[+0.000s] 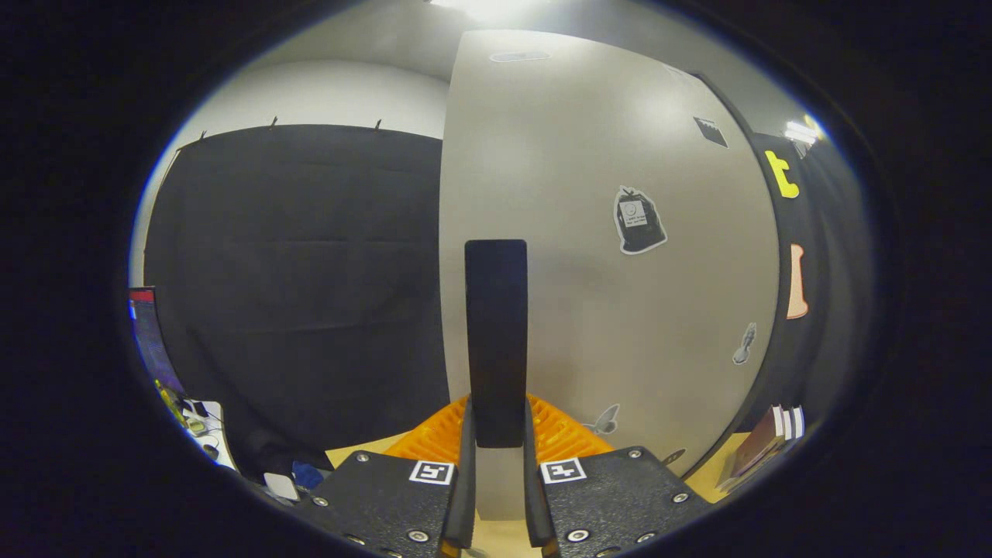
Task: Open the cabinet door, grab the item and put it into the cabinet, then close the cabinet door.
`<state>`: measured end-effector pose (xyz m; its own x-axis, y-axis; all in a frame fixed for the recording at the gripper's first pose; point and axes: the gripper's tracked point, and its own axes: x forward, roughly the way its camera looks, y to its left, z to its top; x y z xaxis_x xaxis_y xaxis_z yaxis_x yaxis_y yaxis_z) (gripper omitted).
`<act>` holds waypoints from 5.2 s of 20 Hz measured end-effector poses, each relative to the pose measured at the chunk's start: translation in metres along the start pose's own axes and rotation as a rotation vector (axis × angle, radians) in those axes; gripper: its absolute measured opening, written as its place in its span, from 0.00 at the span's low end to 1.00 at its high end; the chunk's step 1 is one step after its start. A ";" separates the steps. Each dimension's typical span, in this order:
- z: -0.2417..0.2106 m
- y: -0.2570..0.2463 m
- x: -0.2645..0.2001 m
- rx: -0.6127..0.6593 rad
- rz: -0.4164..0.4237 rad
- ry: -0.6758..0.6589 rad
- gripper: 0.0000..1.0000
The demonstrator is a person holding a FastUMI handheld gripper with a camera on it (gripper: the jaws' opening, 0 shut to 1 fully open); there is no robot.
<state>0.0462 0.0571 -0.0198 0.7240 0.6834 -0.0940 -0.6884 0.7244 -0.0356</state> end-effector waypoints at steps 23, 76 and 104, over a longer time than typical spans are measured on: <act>-0.005 -0.054 -0.061 -0.060 -0.170 -0.002 0.25; -0.338 0.064 0.112 0.073 -0.640 0.067 0.93; -0.373 0.026 0.127 0.133 -0.644 0.223 0.44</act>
<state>0.1037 0.1285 -0.4040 0.9506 0.0890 -0.2975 -0.1032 0.9941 -0.0322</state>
